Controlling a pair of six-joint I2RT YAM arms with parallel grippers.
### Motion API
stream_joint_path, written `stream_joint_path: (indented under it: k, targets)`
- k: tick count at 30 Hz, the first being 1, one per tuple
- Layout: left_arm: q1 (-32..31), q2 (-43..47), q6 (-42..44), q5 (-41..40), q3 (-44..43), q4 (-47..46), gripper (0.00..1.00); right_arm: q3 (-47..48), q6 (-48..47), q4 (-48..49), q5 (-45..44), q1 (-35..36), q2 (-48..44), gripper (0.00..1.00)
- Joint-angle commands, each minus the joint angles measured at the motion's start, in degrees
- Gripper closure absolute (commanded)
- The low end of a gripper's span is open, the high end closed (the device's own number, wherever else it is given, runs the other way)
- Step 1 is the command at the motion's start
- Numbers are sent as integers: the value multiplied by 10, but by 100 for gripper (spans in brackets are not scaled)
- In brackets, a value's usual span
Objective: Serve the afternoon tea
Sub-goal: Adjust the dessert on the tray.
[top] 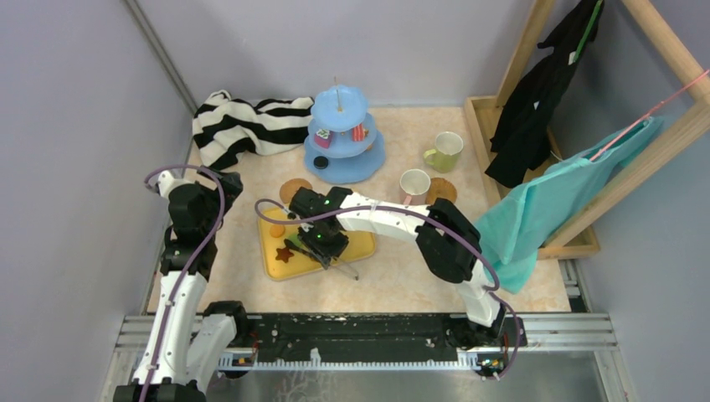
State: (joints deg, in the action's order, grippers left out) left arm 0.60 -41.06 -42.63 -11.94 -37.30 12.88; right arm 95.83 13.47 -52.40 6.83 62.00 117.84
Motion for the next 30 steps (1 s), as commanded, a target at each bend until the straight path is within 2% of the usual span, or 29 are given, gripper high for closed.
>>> stream_joint_path:
  k: [1, 20, 30]
  targets:
    - [-3, 8, -2, 2, 5, -17, 5, 37, -9, -12, 1, -5, 8, 60]
    - [-3, 8, -6, 8, 14, -25, 5, 69, -19, -36, -5, -7, 36, 59]
    - [-3, 8, -9, 9, 18, -26, 5, 58, -18, -38, -5, -10, 27, 64]
